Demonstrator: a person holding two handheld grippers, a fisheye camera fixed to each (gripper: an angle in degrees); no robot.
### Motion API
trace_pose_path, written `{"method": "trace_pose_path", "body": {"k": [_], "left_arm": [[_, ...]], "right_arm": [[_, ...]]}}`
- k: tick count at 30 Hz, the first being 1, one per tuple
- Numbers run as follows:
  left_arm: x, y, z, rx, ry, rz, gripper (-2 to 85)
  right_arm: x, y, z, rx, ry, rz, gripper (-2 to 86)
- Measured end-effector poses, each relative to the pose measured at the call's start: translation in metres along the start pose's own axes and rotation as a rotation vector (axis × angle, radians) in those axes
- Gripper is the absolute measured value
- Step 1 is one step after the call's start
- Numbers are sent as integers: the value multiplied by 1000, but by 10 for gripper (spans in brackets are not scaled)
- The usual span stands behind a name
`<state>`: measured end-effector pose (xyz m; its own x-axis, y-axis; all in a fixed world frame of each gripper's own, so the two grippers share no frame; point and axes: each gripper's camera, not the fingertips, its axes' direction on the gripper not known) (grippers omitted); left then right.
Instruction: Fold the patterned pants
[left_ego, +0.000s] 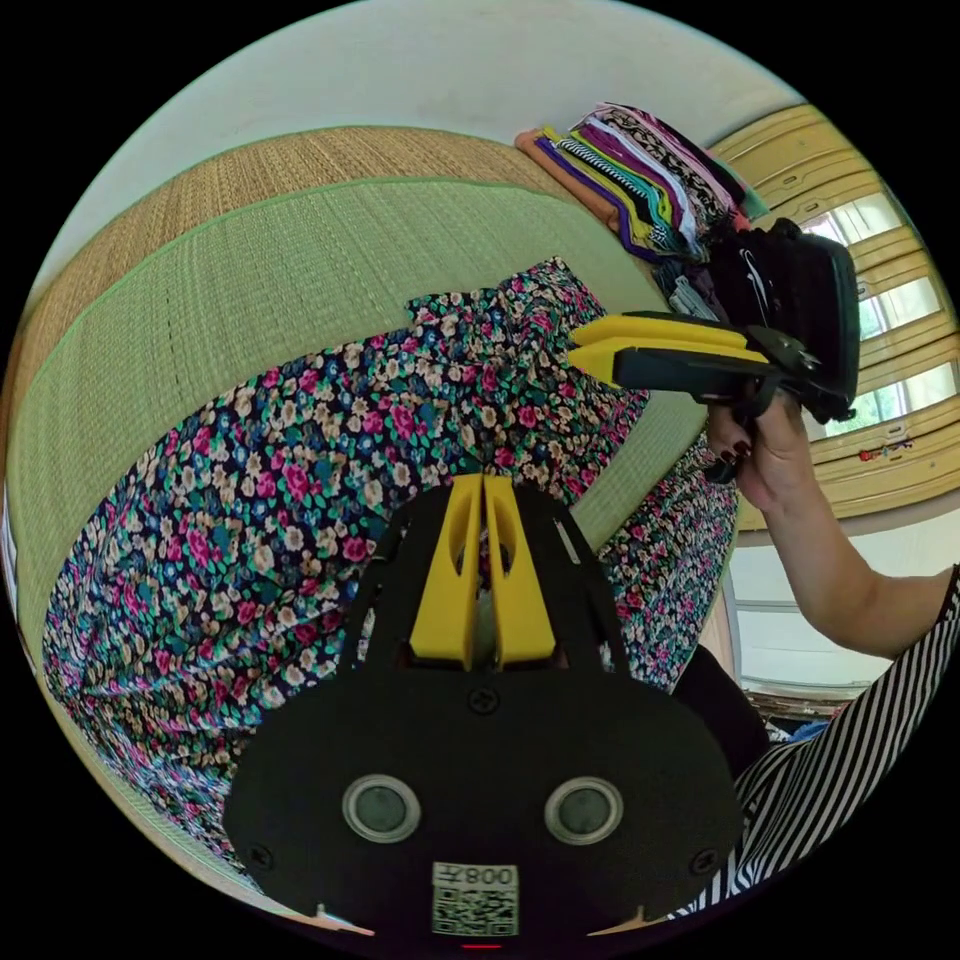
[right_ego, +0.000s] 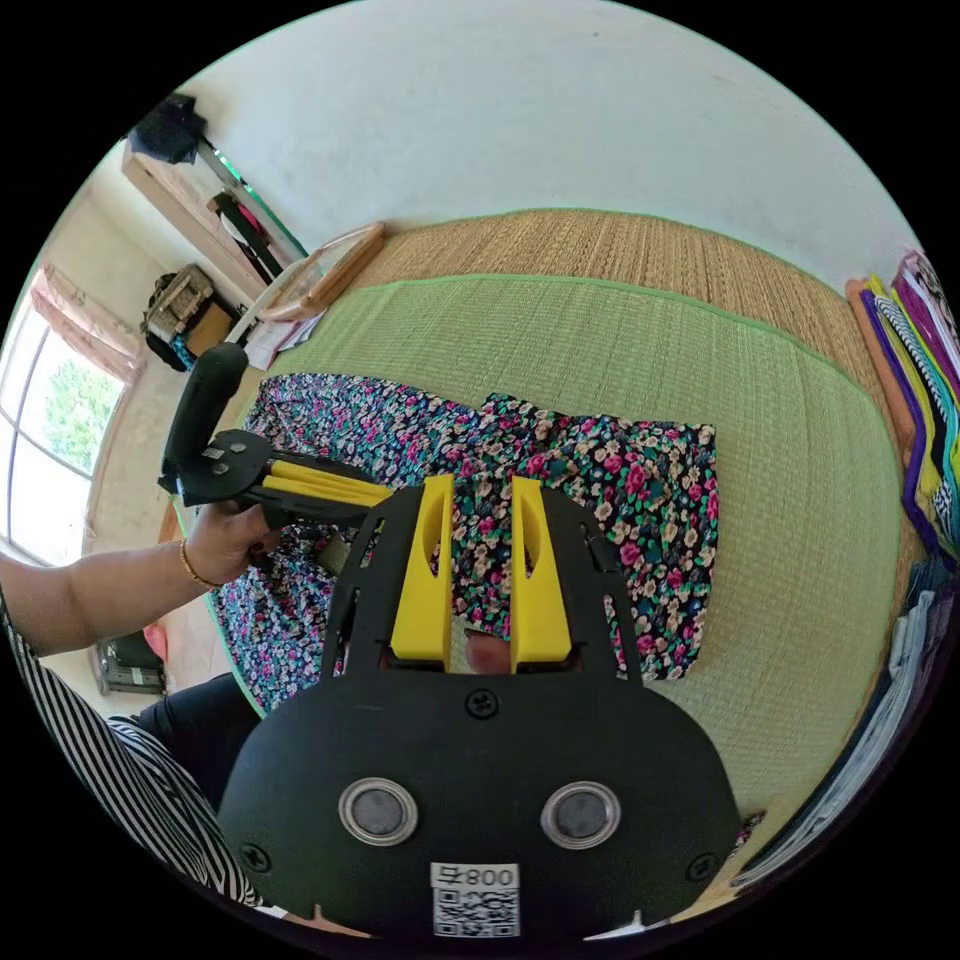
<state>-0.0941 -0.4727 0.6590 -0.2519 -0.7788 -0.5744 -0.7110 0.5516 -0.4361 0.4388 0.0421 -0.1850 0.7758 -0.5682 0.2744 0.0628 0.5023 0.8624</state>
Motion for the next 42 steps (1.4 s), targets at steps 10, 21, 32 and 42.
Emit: {"method": "trace_pose_path", "body": {"k": [10,21,32,42], "left_arm": [[-21,-1,-41,116,73,6,9],[-46,24,-74,186,166,-60,3],[-85,79,-160,408,70,-230,14],[-89,22,-139,221,43,-77,60]], "right_arm": [[84,38,-12,121,91,332,90],[102,62,19,132,-63,456,15],[-108,9,114,-7,-482,-18,34],[-87,53,100,65,-327,117,72]]}}
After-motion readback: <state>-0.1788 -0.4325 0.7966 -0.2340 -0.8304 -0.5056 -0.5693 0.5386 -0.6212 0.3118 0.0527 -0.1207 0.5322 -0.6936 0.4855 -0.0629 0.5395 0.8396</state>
